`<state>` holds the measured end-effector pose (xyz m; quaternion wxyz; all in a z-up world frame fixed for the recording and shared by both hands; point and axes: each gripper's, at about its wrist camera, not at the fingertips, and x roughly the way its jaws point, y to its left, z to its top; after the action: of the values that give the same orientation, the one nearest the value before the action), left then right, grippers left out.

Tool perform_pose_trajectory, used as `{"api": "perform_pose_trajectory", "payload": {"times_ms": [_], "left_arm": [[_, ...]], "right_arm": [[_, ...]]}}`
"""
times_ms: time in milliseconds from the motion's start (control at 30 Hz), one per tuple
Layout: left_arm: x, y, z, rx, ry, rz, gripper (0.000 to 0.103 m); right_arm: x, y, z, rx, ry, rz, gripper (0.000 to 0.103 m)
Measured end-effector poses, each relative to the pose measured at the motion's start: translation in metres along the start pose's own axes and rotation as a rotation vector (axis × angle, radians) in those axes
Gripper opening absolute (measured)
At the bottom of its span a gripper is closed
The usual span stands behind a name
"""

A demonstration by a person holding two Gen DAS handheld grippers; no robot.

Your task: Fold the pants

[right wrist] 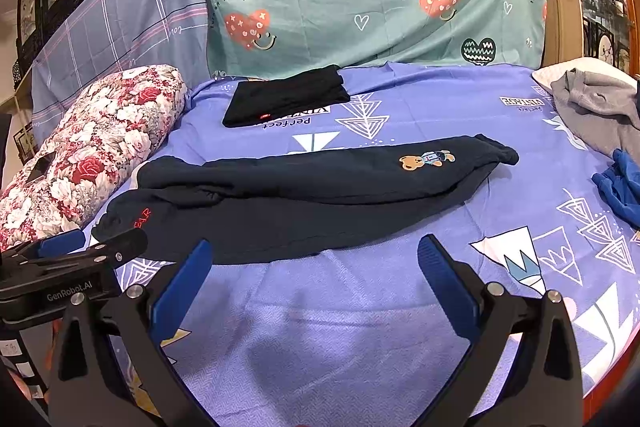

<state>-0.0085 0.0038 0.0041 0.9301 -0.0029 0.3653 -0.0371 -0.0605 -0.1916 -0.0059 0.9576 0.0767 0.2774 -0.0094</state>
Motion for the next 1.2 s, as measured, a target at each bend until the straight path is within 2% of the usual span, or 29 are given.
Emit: {"api": "perform_pose_trajectory", "payload": {"times_ms": [967, 1100, 1200], "left_arm": [[0.007, 0.002, 0.001, 0.002, 0.018, -0.011, 0.101], [0.024, 0.031, 0.008, -0.067, 0.065, -0.037, 0.101], [0.039, 0.064, 0.01, -0.136, 0.109, -0.019, 0.101]], "right_arm": [[0.007, 0.0, 0.001, -0.009, 0.018, 0.004, 0.102], [0.021, -0.014, 0.0, 0.038, 0.082, 0.013, 0.102], [0.042, -0.038, -0.002, 0.153, 0.191, 0.04, 0.102]]}}
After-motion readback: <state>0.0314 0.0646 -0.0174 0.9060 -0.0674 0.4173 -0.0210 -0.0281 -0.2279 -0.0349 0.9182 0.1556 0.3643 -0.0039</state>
